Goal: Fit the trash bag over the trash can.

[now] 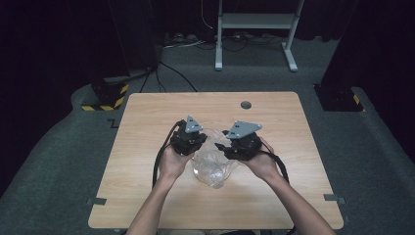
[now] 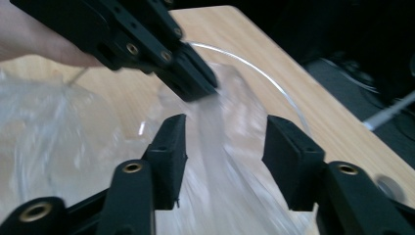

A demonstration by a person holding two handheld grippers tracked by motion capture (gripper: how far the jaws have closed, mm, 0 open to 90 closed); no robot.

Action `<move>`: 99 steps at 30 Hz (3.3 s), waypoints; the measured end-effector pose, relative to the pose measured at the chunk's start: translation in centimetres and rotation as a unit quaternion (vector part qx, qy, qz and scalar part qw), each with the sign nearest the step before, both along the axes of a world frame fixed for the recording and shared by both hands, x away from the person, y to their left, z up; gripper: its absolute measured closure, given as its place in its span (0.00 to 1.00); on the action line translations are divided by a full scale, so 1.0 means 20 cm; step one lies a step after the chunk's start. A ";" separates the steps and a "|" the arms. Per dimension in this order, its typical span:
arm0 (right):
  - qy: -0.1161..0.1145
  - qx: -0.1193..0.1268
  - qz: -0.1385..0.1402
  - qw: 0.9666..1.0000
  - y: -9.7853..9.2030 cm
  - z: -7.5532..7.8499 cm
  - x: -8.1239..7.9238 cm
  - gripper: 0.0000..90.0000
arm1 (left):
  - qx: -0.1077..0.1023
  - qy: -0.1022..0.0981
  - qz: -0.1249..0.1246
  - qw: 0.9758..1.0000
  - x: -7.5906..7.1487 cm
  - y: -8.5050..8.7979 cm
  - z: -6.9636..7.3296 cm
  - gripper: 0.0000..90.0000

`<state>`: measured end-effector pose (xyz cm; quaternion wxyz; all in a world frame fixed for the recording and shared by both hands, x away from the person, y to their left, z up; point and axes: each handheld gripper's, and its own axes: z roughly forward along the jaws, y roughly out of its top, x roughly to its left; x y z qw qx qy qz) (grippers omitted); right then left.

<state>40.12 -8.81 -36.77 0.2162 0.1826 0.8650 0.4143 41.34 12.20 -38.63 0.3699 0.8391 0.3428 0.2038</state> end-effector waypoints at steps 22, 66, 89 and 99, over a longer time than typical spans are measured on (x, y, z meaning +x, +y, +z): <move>0.031 0.020 -0.012 0.999 -0.07 0.01 0.06 1.00 | -0.132 -0.042 -0.011 0.990 -0.18 0.12 0.06 0.57; 0.065 -0.032 -0.011 0.997 0.01 -0.03 0.18 0.98 | -0.031 -0.043 -0.023 0.998 -0.53 0.14 -0.04 0.99; 0.052 0.060 0.012 0.997 -0.14 0.02 0.00 0.74 | -0.106 -0.050 0.047 0.992 -0.35 0.31 -0.06 0.98; 0.043 -0.013 -0.007 0.999 -0.11 -0.07 0.06 1.00 | -0.116 -0.040 0.067 0.990 -0.25 0.36 -0.04 0.98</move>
